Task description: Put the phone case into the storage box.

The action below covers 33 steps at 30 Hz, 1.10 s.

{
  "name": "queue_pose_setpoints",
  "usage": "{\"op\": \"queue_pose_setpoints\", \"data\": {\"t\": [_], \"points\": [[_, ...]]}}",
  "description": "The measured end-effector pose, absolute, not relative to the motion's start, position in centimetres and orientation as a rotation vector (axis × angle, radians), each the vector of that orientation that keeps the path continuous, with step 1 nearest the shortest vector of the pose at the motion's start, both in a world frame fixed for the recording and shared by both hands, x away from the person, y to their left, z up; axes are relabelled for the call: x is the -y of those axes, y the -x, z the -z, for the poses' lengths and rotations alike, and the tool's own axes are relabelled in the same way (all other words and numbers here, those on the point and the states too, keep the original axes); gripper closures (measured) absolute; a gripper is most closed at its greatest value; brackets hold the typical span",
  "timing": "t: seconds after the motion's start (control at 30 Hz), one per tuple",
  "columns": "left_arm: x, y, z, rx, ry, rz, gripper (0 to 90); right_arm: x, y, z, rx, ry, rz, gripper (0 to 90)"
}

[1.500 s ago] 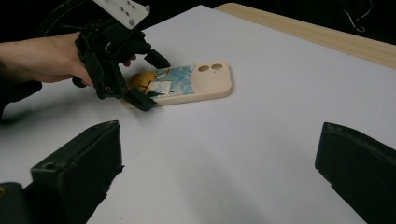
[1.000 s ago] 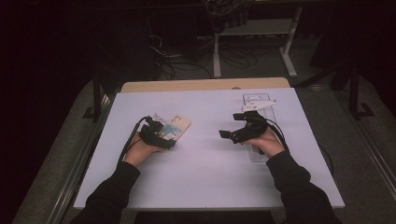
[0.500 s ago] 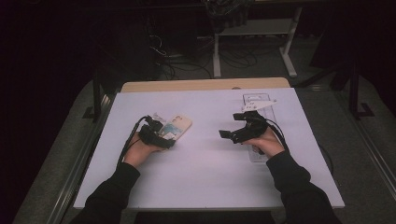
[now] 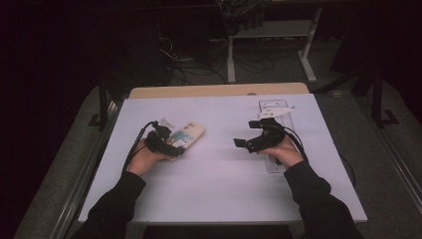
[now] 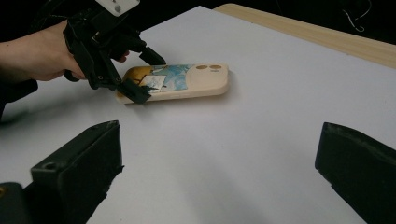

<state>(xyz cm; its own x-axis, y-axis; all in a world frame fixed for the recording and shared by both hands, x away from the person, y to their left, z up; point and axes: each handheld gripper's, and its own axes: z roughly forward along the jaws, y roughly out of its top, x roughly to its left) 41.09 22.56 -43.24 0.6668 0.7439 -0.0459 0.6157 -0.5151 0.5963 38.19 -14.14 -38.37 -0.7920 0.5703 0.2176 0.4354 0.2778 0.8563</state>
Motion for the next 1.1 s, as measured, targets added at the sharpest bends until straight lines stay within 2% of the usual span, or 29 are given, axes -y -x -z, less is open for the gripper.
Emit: {"op": "queue_pose_setpoints", "data": {"t": [0.6,1.1], "points": [[-22.9,-40.9,40.5,-0.89,-2.312,-0.227,11.7,14.1,-38.2,38.4,-2.397,-0.957,-1.539,0.0],[-22.4,-40.4,37.8,-0.71,-2.388,-0.154,11.7,14.7,-38.1,38.0,-2.434,-0.908,-1.492,0.0]]}}
